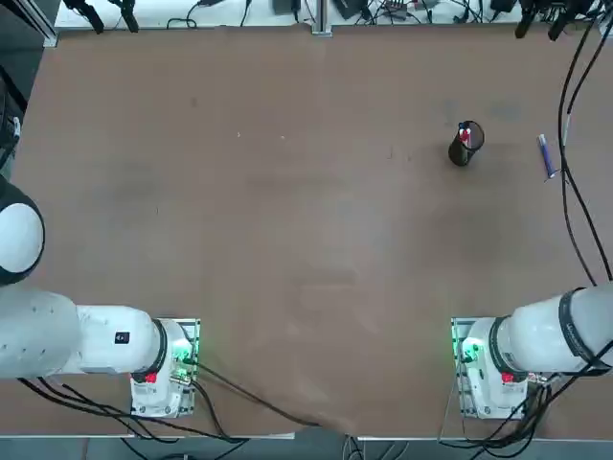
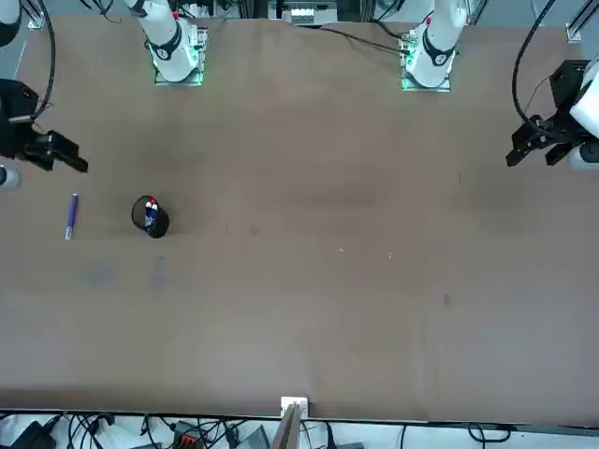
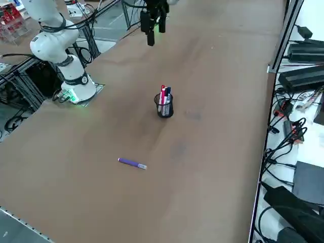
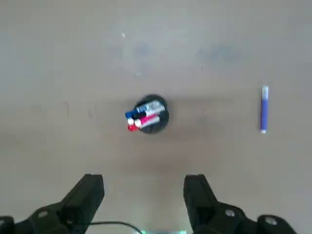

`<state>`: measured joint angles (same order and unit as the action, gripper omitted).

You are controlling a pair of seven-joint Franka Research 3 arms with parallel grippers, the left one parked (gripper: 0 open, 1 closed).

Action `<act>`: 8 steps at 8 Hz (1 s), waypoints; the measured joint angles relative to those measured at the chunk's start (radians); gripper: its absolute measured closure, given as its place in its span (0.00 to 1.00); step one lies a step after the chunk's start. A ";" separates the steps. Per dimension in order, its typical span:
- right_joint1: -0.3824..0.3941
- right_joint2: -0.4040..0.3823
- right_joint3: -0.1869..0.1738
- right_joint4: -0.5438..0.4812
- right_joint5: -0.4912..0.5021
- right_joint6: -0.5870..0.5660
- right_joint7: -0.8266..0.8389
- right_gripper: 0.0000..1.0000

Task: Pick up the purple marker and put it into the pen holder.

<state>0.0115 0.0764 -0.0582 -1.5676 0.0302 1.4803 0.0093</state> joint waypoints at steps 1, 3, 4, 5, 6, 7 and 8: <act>-0.008 0.013 -0.005 -0.002 -0.004 -0.066 0.003 0.00; -0.061 0.097 -0.010 -0.012 -0.055 -0.112 0.002 0.00; -0.101 0.153 -0.012 -0.014 -0.099 -0.066 -0.011 0.00; -0.146 0.205 -0.014 -0.019 -0.122 0.023 -0.057 0.00; -0.204 0.252 -0.015 -0.034 -0.126 0.139 -0.152 0.00; -0.273 0.296 -0.017 -0.056 -0.125 0.265 -0.256 0.00; -0.345 0.346 -0.017 -0.073 -0.109 0.376 -0.328 0.00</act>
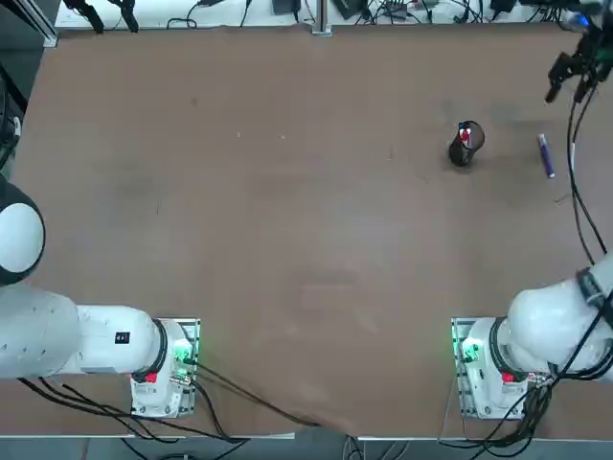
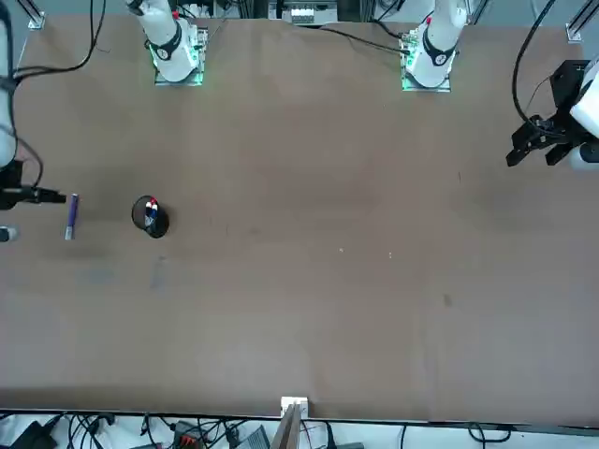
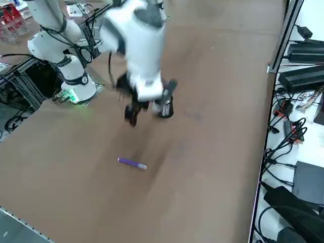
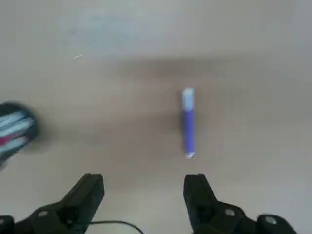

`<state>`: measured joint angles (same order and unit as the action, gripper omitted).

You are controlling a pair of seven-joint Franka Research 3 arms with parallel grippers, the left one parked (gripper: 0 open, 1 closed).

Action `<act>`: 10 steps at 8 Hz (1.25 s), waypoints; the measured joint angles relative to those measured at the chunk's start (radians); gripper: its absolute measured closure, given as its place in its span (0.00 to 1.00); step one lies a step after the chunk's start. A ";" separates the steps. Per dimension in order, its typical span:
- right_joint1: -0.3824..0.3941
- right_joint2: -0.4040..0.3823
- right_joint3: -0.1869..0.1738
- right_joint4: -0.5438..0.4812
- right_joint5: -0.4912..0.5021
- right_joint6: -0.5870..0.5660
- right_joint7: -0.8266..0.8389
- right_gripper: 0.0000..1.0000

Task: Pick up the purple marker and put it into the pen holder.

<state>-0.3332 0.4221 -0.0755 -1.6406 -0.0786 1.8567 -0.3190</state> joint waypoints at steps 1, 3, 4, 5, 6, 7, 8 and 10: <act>-0.053 0.049 0.001 -0.010 0.035 0.093 -0.041 0.00; -0.089 0.121 0.004 -0.052 0.075 0.294 -0.076 0.00; -0.090 0.140 0.007 -0.094 0.075 0.400 -0.076 0.00; -0.090 0.153 0.009 -0.136 0.075 0.484 -0.076 0.00; -0.093 0.164 0.009 -0.166 0.075 0.540 -0.076 0.00; -0.098 0.173 0.009 -0.184 0.075 0.574 -0.076 0.00; -0.103 0.181 0.009 -0.191 0.075 0.593 -0.076 0.00; -0.104 0.188 0.010 -0.193 0.075 0.604 -0.076 0.07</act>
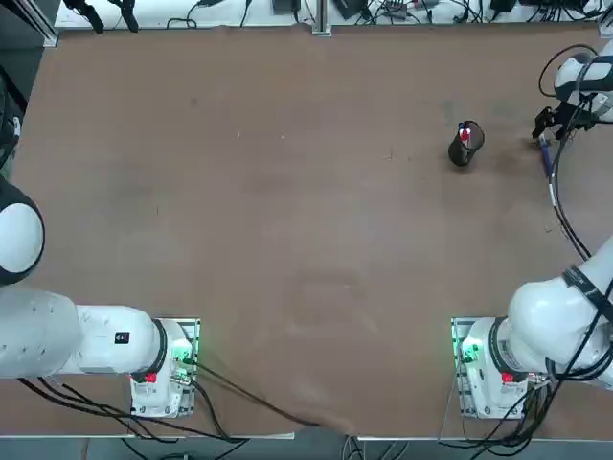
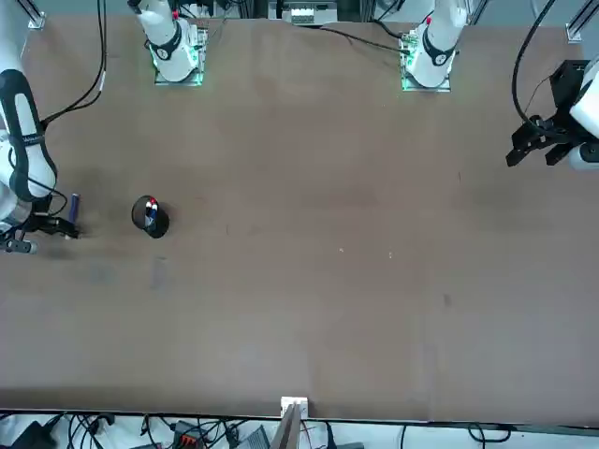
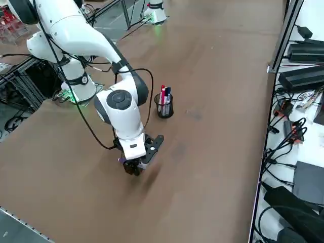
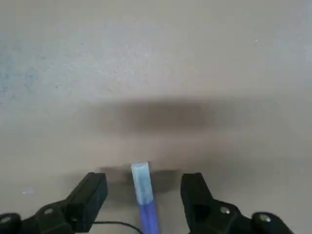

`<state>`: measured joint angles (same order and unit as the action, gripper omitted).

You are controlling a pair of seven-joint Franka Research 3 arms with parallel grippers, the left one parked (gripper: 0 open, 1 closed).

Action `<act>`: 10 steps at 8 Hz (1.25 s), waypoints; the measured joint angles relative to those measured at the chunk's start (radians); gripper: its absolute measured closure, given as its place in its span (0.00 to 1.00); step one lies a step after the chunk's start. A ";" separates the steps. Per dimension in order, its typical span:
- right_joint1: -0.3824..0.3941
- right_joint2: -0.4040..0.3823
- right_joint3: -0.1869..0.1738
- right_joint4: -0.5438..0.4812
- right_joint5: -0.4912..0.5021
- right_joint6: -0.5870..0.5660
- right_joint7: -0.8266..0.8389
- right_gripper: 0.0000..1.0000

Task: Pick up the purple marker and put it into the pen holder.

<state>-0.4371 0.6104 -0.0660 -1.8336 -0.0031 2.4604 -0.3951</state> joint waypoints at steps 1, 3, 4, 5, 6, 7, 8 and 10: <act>0.000 0.001 0.000 -0.003 0.000 0.000 0.000 0.11; 0.000 0.007 0.001 -0.008 0.000 0.000 0.000 0.43; 0.000 0.010 0.002 -0.008 0.000 0.001 0.000 0.44; 0.001 0.009 0.003 -0.008 0.000 0.001 -0.001 0.50; 0.001 0.005 0.005 -0.008 0.000 0.002 -0.001 0.69; 0.002 0.002 0.007 -0.008 0.000 0.001 -0.001 0.81; 0.003 0.001 0.008 -0.008 0.000 0.001 -0.001 0.84; 0.004 -0.001 0.008 -0.004 0.000 -0.011 -0.001 0.85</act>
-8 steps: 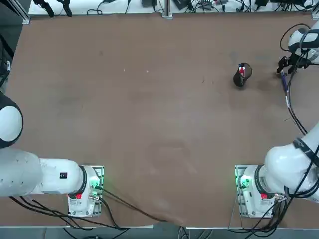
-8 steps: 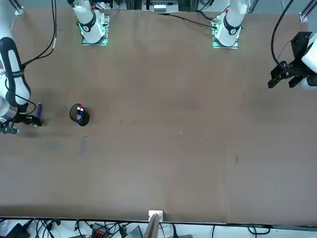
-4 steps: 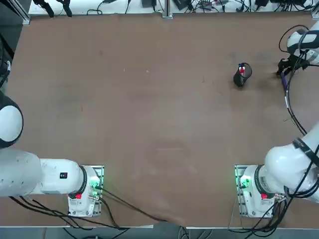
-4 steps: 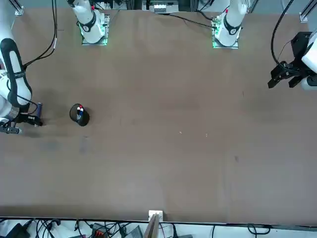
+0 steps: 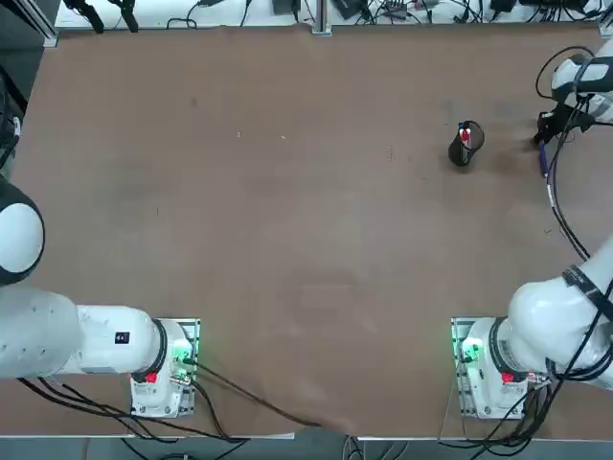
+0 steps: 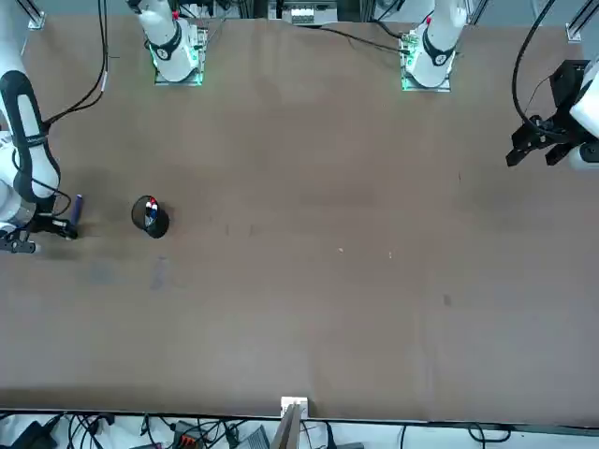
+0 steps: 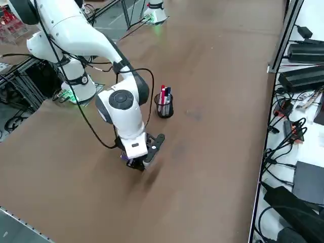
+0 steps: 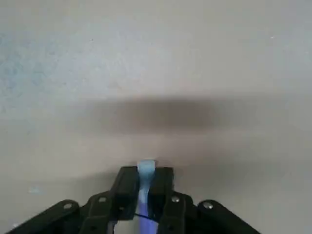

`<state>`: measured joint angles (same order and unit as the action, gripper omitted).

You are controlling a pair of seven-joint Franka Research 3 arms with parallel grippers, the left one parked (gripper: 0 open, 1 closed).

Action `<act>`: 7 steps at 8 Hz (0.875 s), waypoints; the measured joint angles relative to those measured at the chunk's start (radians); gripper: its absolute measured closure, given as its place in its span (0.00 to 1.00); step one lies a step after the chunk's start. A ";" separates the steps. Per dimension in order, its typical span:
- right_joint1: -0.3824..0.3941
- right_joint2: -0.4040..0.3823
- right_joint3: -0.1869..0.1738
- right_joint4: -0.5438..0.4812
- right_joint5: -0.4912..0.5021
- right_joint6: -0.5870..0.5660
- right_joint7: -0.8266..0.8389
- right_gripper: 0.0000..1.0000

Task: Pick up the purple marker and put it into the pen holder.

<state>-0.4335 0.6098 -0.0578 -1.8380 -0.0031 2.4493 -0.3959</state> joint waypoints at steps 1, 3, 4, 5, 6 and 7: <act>0.005 -0.006 0.001 0.018 0.000 -0.046 0.000 0.85; 0.033 -0.050 0.006 0.110 0.000 -0.243 0.019 0.85; 0.057 -0.076 0.007 0.169 0.000 -0.357 0.079 0.85; 0.091 -0.095 0.007 0.228 -0.002 -0.454 0.180 0.85; 0.137 -0.107 0.007 0.276 -0.030 -0.525 0.302 0.85; 0.192 -0.109 0.008 0.304 -0.094 -0.561 0.449 0.85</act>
<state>-0.2412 0.5005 -0.0497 -1.5340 -0.0970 1.8881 0.0531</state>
